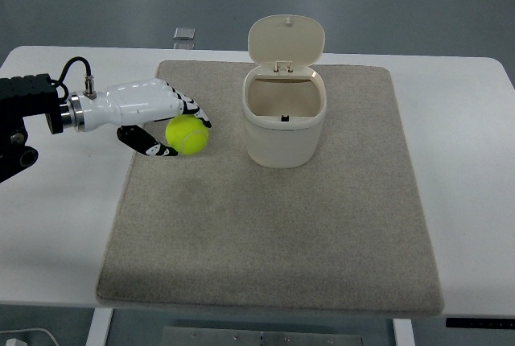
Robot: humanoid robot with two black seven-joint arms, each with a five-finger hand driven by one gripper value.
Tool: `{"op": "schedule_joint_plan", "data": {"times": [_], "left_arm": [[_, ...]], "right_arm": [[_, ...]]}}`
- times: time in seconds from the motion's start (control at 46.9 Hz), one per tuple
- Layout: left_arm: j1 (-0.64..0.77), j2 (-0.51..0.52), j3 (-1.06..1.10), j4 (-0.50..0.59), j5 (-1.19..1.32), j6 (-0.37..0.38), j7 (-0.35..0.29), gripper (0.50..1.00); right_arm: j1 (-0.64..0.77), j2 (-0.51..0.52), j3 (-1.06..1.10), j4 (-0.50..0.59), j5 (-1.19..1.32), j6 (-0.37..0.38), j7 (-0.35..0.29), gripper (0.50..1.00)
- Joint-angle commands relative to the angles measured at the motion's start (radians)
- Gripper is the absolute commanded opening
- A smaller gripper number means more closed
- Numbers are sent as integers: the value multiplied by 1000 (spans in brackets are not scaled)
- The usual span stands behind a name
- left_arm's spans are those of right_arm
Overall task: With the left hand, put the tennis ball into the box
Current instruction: 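Lift the ball with the left hand and carry it over the open bin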
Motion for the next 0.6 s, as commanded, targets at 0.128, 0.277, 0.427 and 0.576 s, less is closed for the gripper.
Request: {"op": "schedule_joint_plan", "data": {"times": [0.128, 0.277, 0.427, 0.576], "left_arm": [[-113, 58, -7, -107, 69, 86, -1, 500], [-167, 29, -7, -111, 256, 132, -1, 500], [-204, -66, -4, -84, 366, 154, 4, 500], [-230, -178, 3, -20, 428, 154, 7, 500]], "right_arm": [[0, 0, 0, 0, 0, -1, 0, 938], [0, 0, 0, 0, 0, 0, 0, 938], [1, 0, 0, 0, 0, 0, 0, 938], [0, 0, 0, 0, 0, -1, 0, 940]]}}
